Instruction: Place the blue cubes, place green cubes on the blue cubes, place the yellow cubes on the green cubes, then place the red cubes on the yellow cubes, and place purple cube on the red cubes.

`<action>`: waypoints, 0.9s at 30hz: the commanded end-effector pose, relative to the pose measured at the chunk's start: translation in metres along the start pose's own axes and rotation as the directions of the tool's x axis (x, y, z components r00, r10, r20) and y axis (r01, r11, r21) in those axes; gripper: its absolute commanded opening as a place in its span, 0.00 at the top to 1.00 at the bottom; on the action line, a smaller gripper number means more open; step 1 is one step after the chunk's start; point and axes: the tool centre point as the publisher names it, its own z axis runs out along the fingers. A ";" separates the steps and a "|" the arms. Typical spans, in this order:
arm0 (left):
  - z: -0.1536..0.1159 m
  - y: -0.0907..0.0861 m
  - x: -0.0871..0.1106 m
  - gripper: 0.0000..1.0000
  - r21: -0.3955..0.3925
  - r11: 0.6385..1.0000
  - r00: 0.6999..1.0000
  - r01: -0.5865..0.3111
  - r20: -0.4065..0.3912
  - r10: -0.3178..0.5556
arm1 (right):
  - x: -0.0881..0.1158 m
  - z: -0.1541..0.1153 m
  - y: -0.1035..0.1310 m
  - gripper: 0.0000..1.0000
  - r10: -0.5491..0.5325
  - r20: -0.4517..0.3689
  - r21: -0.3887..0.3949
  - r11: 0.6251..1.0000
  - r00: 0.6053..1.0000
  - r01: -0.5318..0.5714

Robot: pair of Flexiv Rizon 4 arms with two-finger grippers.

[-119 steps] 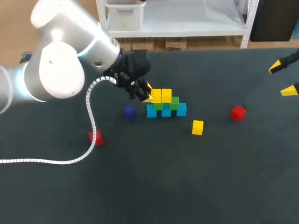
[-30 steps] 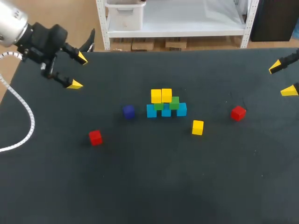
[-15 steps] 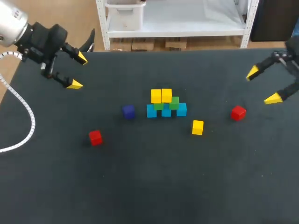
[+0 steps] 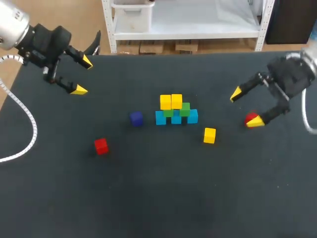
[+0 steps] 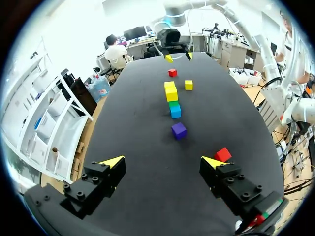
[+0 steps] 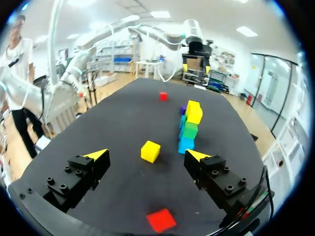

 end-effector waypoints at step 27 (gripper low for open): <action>0.000 -0.001 0.001 0.00 -0.002 1.000 1.000 -0.003 0.002 0.003 | 0.009 0.077 0.005 0.00 0.336 -0.044 0.629 0.741 0.941 -0.235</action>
